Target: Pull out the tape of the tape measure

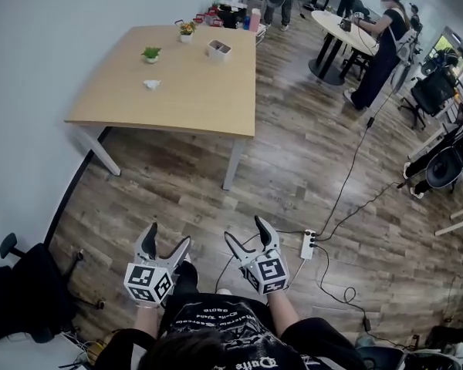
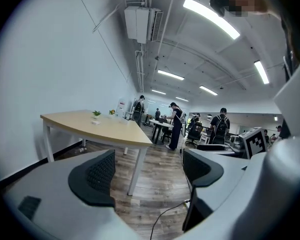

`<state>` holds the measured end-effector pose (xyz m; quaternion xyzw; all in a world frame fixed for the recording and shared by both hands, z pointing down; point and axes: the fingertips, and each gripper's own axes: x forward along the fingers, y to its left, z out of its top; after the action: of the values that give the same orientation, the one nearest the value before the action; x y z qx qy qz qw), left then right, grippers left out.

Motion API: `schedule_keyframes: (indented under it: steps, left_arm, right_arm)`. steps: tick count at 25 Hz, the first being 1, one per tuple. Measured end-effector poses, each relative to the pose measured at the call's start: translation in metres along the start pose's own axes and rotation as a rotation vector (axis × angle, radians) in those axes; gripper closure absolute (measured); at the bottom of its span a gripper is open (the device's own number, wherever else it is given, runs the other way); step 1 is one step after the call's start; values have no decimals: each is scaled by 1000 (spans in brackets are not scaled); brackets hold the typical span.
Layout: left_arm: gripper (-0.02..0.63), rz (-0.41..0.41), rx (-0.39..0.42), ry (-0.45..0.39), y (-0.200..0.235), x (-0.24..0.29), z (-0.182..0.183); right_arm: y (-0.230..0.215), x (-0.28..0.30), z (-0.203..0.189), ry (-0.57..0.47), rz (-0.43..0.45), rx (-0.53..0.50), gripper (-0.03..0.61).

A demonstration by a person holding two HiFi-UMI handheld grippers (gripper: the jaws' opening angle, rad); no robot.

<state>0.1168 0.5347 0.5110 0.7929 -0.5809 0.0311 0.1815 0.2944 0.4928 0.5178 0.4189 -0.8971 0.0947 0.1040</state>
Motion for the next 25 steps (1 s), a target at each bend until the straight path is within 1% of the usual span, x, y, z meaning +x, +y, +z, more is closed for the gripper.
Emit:
schedule_keyframes:
  steps: [5, 8, 13, 16, 17, 20, 23, 25]
  left_arm:
    - [179, -6, 29, 7, 56, 39, 30]
    - [179, -28, 26, 21, 87, 57, 45]
    - [179, -44, 14, 19, 143, 81, 62]
    - [179, -59, 0, 22, 175, 94, 67]
    - [179, -69, -3, 26, 184, 98, 68]
    - [179, -104, 2, 34, 204, 111, 73]
    - [179, -102, 17, 27, 225, 125, 84]
    - [179, -101, 12, 28, 235, 131, 88]
  right_arm:
    - [8, 75, 20, 10, 37, 11, 186]
    - [16, 115, 31, 17, 47, 18, 186]
    - [31, 174, 40, 21, 50, 14, 186]
    - [43, 203, 47, 19, 53, -5, 191]
    - [46, 211, 50, 16, 50, -11, 200]
    - [51, 234, 55, 7, 31, -10, 201]
    - [53, 255, 59, 11, 19, -8, 199]
    - [52, 266, 60, 22, 15, 0, 200]
